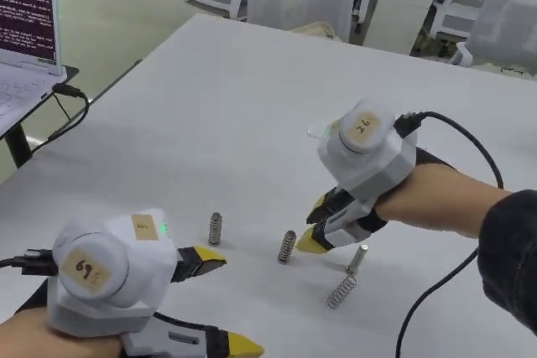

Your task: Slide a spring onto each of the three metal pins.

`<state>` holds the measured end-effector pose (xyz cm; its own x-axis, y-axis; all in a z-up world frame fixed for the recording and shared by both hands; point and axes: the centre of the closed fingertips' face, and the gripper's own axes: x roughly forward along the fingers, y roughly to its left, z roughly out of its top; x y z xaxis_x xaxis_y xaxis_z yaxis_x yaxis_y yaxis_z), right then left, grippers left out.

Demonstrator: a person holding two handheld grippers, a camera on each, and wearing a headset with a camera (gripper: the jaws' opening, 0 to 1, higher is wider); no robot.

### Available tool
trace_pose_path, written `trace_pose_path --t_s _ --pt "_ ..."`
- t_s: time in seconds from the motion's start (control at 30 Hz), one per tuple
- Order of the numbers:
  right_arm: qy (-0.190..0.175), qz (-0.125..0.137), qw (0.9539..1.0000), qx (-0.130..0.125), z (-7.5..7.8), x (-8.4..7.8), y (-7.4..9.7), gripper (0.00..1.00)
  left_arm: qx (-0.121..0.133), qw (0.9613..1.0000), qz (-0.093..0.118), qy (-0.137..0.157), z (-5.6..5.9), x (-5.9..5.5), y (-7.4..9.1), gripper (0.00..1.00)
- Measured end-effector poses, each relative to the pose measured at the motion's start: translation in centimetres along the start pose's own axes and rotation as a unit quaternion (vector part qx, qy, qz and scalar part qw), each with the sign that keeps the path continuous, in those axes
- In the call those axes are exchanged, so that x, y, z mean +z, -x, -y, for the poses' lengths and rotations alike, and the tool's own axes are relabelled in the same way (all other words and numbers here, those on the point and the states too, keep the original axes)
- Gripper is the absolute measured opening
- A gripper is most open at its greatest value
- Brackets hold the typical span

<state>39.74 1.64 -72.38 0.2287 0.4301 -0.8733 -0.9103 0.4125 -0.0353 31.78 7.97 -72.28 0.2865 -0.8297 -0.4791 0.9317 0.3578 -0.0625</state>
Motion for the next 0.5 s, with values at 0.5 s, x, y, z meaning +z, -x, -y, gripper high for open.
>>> trace_pose_path --t_s 0.5 --pt "-0.013 0.023 0.9995 -0.014 -1.9 -1.4 2.7 0.23 -0.014 0.9999 -0.003 -0.006 1.5 0.8 -1.3 0.59"
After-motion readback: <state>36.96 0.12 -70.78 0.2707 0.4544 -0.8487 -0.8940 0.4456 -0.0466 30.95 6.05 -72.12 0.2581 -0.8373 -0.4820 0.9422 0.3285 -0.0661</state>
